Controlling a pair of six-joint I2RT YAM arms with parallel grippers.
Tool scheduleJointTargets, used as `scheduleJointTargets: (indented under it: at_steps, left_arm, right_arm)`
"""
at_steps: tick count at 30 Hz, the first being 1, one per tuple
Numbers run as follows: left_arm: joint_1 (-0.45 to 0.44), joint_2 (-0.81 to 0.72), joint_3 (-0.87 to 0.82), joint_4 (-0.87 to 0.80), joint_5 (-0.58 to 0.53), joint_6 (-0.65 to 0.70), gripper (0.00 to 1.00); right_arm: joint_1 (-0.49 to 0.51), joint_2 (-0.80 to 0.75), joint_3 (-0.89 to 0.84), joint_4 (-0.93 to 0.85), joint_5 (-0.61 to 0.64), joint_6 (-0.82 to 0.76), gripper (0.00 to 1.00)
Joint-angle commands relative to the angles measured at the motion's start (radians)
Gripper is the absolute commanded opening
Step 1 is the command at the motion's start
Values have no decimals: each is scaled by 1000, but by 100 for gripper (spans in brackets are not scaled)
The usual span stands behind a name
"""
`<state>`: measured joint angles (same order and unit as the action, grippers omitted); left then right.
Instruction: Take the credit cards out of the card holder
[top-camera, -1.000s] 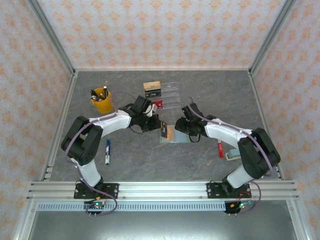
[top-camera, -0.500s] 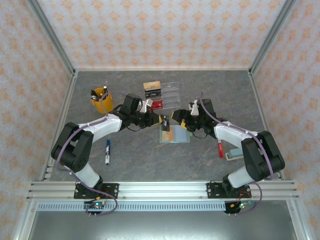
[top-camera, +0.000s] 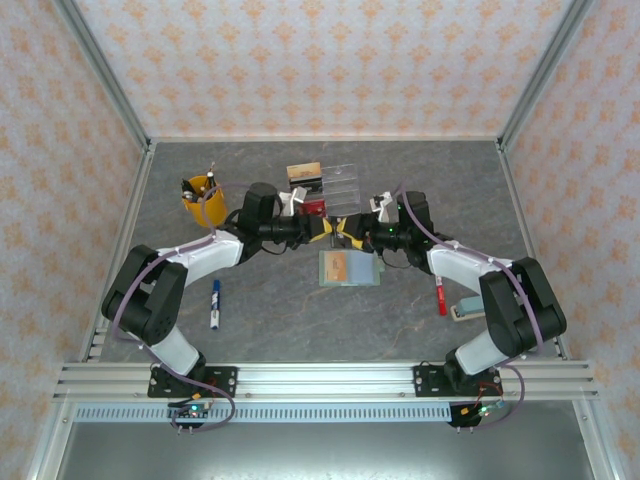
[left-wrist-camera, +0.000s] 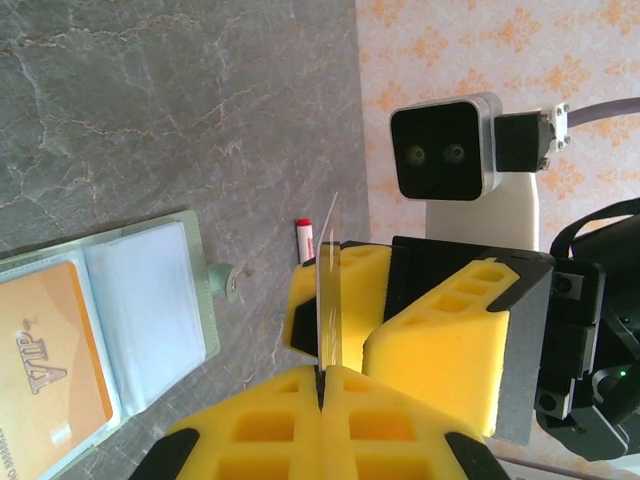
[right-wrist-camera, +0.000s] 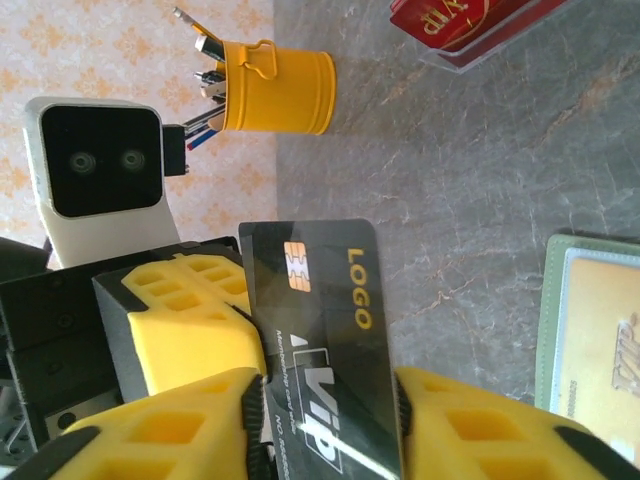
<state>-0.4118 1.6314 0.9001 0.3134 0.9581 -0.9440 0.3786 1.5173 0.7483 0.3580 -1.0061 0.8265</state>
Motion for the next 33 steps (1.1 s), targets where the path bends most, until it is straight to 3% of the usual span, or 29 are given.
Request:
scheduleJointTargets:
  at_steps: [1,4,6,8,12,15,20,23,25,27,28,30,33]
  left_arm:
    - [8,-5,-20,86,4,-42,0]
    - [8,-5,-36,146,-7,-71,0]
    - [8,-14,-60,223,-36,-110,0]
    - [-1,-15,-80,296,-58,-149,1]
    - [-26,-11,-86,371,-79,-190,19]
    - [-37,-9,-86,391,-96,-202,25]
    - [-39,10,-83,414,-96,-221,22]
    - [-39,9,-81,393,-104,-206,11]
    - [-36,3,-70,342,-109,-171,1]
    - [-33,-10,-47,234,-117,-96,0]
    - [-31,-25,-27,134,-135,-27,0]
    - [-31,-54,31,-89,-200,135,0]
    - [-30,-90,121,-363,-338,363,0]
  right_arm:
    - [-4,-31,28,56,-42,8,30]
    - [-4,-43,24,53,-32,17,8]
    - [-4,-51,18,64,-21,27,0]
    - [-4,-52,7,107,-23,58,0]
    - [-4,-42,2,175,-40,111,0]
    - [-3,-32,0,207,-49,137,0]
    - [-4,-17,0,213,-48,146,0]
    - [-4,-9,0,183,-38,131,0]
    - [-4,-12,14,87,-10,82,7]
    - [-4,-24,38,-40,37,17,30]
    - [-4,-34,48,-101,69,-20,43]
    - [-4,-61,65,-213,137,-83,57]
    - [-4,-93,98,-379,265,-168,71]
